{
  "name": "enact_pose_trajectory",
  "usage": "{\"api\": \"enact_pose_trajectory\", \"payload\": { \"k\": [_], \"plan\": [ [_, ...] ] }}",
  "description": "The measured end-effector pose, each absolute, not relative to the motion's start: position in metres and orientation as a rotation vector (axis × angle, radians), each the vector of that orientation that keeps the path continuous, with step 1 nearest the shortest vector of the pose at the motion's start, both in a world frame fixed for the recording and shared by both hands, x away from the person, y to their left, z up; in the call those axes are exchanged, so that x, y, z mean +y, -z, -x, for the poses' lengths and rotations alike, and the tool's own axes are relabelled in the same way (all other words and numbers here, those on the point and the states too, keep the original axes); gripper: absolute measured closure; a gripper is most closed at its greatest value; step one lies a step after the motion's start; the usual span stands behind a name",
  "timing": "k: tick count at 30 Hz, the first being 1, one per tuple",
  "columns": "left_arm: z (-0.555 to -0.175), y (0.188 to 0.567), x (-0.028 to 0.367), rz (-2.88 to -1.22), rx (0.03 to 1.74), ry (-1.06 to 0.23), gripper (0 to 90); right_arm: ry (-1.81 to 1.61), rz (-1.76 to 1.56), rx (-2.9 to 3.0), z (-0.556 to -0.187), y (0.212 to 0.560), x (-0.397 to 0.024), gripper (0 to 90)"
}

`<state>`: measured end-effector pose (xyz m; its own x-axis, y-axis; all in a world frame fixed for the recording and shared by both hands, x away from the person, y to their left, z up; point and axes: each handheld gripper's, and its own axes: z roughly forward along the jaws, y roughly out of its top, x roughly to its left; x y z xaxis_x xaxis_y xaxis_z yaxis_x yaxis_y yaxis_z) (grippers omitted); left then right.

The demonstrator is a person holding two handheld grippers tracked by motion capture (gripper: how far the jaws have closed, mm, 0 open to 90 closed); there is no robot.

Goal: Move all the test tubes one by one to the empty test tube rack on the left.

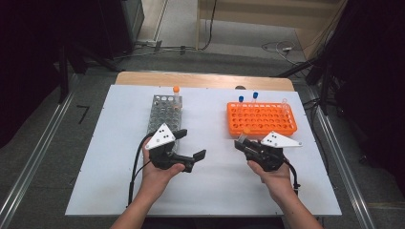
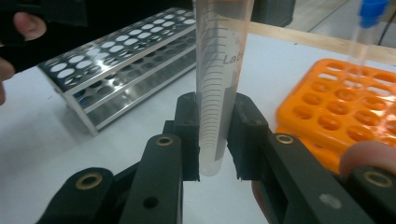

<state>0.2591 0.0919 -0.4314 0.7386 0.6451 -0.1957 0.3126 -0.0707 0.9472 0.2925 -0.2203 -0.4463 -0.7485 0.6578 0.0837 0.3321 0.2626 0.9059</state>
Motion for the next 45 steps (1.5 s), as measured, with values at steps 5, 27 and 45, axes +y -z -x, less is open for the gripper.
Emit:
{"api": "enact_pose_trajectory", "payload": {
  "k": [5, 27, 45],
  "plan": [
    [-0.258, 0.432, 0.083, -1.68, 0.769, -0.299, 13.5, -1.489, -0.875, 2.273, -0.285, 0.449, -0.21, 72.5],
    [-0.253, 0.436, 0.056, -1.76, 0.608, -0.192, 62.3, -1.488, -0.699, 2.431, -0.259, 0.453, -0.167, 72.5],
    [-0.254, 0.434, 0.058, -1.768, 0.608, -0.246, 74.8, -1.476, -0.687, 2.46, -0.26, 0.456, -0.166, 63.4]
  ]
}}
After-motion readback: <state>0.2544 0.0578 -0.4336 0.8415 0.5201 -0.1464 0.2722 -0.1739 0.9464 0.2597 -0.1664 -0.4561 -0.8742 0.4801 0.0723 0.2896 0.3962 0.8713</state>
